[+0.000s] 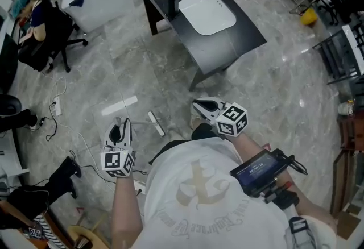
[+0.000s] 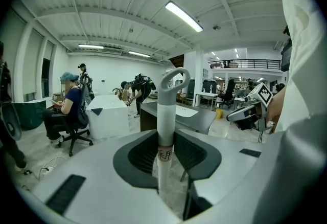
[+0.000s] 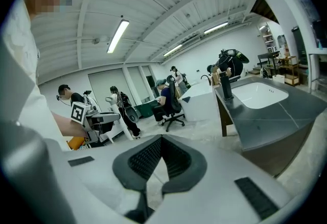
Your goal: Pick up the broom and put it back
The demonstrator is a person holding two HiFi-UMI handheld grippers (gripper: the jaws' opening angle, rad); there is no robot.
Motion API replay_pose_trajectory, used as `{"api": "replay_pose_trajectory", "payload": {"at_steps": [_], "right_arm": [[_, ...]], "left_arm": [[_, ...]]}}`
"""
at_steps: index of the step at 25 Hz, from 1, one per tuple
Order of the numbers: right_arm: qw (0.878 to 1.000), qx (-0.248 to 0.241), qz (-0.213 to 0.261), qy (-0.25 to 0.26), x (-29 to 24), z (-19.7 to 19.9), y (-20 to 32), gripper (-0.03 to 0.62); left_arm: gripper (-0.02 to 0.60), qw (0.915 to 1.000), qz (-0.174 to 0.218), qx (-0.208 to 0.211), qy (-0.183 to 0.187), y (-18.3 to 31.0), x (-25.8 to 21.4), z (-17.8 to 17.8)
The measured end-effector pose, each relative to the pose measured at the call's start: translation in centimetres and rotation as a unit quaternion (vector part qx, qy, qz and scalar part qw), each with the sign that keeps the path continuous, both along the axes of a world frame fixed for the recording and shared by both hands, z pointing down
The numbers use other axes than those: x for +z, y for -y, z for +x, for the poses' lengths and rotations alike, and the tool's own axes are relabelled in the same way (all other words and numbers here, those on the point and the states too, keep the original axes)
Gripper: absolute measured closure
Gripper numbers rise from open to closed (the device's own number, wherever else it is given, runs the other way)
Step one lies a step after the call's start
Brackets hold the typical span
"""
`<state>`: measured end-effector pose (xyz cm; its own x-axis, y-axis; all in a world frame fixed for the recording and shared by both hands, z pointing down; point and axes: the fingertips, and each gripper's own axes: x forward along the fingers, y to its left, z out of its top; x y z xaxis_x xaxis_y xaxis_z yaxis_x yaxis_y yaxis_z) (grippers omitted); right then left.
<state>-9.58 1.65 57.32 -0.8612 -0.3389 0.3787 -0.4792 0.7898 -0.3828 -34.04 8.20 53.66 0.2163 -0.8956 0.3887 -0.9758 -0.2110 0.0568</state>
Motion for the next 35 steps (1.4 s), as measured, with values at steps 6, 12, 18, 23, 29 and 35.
{"api": "replay_pose_trajectory", "payload": {"at_steps": [6,12,18,23,29,35], "right_arm": [[0.999,0.041,0.0,-0.001,-0.1,2.9,0.1,0.577],[0.998,0.056,-0.004,-0.003,0.4,4.6,0.4,0.577],[0.999,0.052,-0.001,0.003,0.6,5.6,2.7,0.577],[0.998,0.055,-0.007,0.003,0.5,8.0,4.2,0.577],[0.997,0.071,-0.019,0.006,1.4,10.8,6.3,0.577],[0.997,0.077,-0.019,0.015,1.0,11.9,7.0,0.577]], "left_arm": [[0.476,0.9993,-0.006,0.038,-0.004,1.5,0.2,2.2],[0.476,0.999,-0.016,0.04,-0.007,2.7,0.7,3.6],[0.476,0.999,-0.028,0.035,0.0,4.8,1.9,5.7],[0.476,0.9988,-0.041,0.027,0.01,7.0,2.7,7.4],[0.476,0.9971,-0.059,0.037,0.03,9.5,4.2,9.3],[0.476,0.9942,-0.082,0.05,0.047,11.4,5.4,10.3]]}}
